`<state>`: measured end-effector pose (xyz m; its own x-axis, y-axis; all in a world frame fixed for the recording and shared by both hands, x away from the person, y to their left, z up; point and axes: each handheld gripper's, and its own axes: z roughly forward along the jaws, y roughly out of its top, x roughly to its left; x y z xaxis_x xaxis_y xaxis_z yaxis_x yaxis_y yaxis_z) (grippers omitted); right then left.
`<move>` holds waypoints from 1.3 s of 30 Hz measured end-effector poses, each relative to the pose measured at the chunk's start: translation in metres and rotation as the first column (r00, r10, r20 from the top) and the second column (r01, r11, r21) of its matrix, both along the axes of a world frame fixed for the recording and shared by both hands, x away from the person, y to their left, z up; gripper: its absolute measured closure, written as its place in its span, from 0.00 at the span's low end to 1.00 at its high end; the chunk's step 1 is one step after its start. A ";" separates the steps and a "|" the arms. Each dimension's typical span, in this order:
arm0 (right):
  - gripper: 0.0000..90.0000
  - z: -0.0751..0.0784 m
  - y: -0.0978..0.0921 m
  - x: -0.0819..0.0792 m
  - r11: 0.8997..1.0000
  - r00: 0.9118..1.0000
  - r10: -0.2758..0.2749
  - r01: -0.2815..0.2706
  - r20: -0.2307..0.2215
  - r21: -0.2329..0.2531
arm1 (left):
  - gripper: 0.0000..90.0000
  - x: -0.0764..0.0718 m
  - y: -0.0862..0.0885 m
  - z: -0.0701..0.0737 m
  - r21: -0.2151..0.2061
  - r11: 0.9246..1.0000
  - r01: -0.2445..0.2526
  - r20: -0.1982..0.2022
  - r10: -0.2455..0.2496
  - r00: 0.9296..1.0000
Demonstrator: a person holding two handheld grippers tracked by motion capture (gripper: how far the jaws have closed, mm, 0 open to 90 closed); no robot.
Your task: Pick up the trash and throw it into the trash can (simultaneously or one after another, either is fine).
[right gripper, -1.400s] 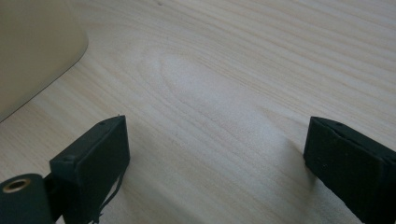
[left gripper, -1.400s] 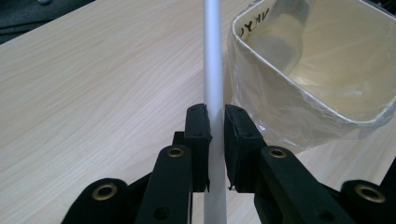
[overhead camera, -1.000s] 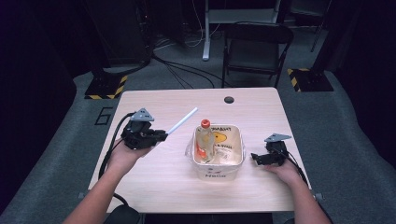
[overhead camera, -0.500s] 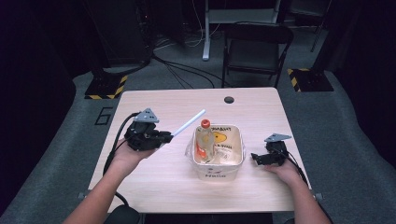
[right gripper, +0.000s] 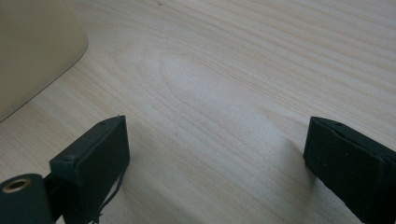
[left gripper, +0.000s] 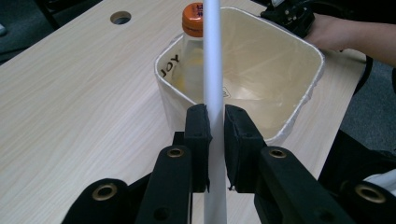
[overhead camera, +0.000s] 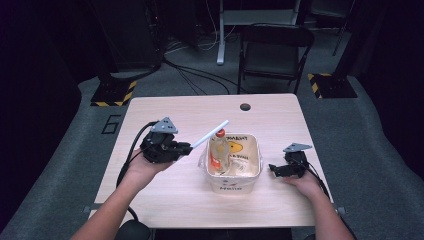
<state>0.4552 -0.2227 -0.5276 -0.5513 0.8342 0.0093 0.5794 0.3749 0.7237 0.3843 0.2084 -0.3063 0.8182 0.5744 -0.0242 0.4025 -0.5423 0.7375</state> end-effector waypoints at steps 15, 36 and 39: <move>0.07 0.000 0.000 0.000 1.000 1.000 0.000 0.000 0.000 0.000 | 0.89 0.002 -0.022 -0.002 -0.001 0.999 0.054 -0.010 -0.054 0.999; 0.07 0.000 0.000 0.000 1.000 1.000 0.000 0.000 0.000 0.000 | 0.89 0.013 -0.051 -0.024 0.036 0.996 0.087 -0.066 -0.084 0.994; 0.07 0.000 0.000 0.000 1.000 1.000 0.000 0.000 0.001 0.000 | 0.89 0.015 -0.052 -0.028 0.036 0.996 0.085 -0.074 -0.083 0.994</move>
